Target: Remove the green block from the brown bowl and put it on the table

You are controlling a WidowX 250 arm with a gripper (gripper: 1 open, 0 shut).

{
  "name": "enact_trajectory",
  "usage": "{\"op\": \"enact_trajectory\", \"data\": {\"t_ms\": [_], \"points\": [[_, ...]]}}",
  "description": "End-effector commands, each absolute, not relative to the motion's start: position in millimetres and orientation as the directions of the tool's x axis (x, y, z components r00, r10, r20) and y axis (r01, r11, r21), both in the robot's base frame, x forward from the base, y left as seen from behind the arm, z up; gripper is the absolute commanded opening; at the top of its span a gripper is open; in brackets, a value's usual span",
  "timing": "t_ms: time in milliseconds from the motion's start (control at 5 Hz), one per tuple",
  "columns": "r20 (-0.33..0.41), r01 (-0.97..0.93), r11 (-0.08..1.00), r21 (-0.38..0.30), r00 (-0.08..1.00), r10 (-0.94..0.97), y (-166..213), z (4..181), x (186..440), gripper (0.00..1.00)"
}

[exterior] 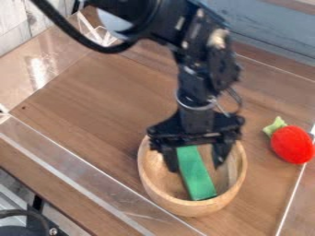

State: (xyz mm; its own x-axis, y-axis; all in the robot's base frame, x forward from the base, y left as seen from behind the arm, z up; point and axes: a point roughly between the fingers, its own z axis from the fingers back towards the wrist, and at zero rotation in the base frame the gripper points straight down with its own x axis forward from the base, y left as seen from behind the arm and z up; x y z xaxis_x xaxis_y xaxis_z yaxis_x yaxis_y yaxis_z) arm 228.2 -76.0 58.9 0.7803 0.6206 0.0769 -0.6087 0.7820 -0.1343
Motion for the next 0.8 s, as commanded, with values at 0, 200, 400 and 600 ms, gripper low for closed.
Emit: {"op": "enact_trajectory", "data": {"t_ms": [0,200,400,600], "points": [[0.115,-0.562,0.808,-0.176,0.803,0.584,-79.1,74.8,237.0,1.0],[0.128,-0.542,0.823,-0.171,0.816,0.564,-76.3,78.7,238.8,1.0],[0.132,-0.536,0.827,-0.169,0.819,0.558,-71.5,80.7,241.6,1.0],[0.137,-0.581,0.796,-0.167,0.786,0.602,-67.7,85.9,245.9,1.0]]}}
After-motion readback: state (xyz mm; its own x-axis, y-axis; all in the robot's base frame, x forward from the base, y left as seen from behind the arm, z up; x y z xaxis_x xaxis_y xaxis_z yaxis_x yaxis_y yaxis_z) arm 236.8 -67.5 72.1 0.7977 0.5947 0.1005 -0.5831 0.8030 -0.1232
